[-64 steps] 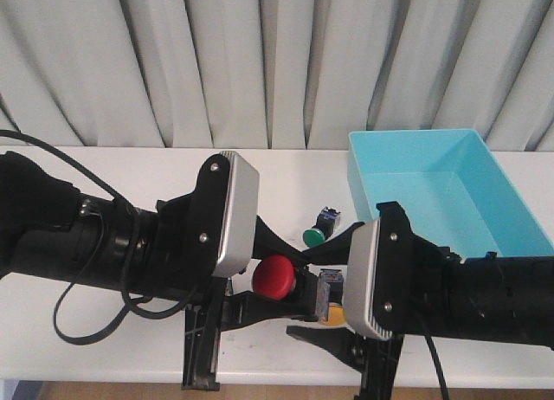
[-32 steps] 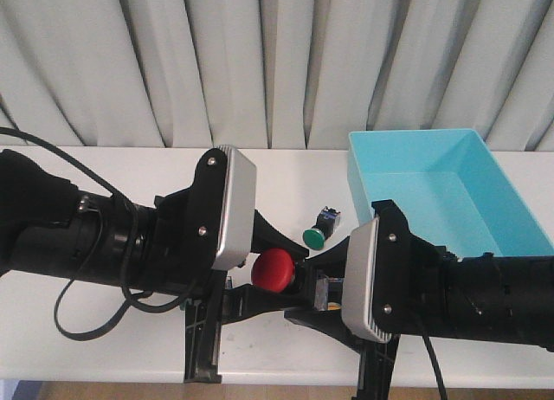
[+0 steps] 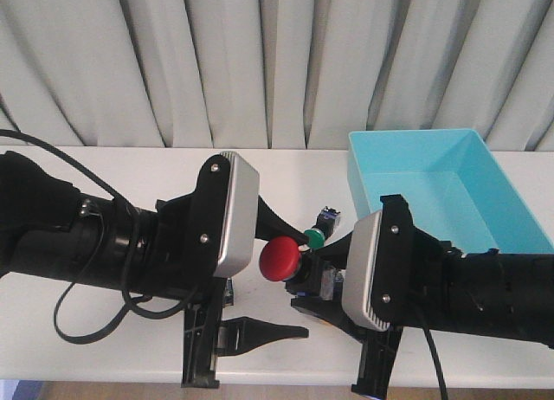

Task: Pick red and yellow buttons and place in box
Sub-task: 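Pass the red button from the left gripper to the right gripper, then carry the red button with the right gripper into the blue box and release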

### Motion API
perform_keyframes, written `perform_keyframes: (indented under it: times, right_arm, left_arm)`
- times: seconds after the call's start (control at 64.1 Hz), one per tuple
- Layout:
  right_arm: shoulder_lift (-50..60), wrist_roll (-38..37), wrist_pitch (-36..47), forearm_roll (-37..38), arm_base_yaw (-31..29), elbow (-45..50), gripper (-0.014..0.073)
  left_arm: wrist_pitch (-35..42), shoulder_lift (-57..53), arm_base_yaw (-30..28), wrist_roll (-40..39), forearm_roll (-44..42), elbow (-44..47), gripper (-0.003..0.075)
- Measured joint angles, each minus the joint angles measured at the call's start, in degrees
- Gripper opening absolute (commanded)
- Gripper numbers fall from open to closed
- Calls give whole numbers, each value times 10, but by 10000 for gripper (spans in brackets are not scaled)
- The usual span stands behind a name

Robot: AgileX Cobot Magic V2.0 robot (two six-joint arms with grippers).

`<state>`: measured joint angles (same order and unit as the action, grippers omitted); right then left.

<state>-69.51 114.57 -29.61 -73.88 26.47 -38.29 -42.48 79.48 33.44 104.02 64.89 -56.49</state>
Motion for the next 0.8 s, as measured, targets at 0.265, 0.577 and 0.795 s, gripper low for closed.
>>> perform_keyframes:
  times: [0.265,0.577,0.795]
  right_arm:
    - [58,-173,53,133,-23,0,238]
    - [25,-616,68,337,-200,-52,244]
    - [-133,-827,-56,515,-284,-175,244]
  left_arm:
    - [118,0,0,-78,-89,0,594]
    - [167,0,0,-135,-146,0,594]
    - [167,0,0,-135,-148,0,594]
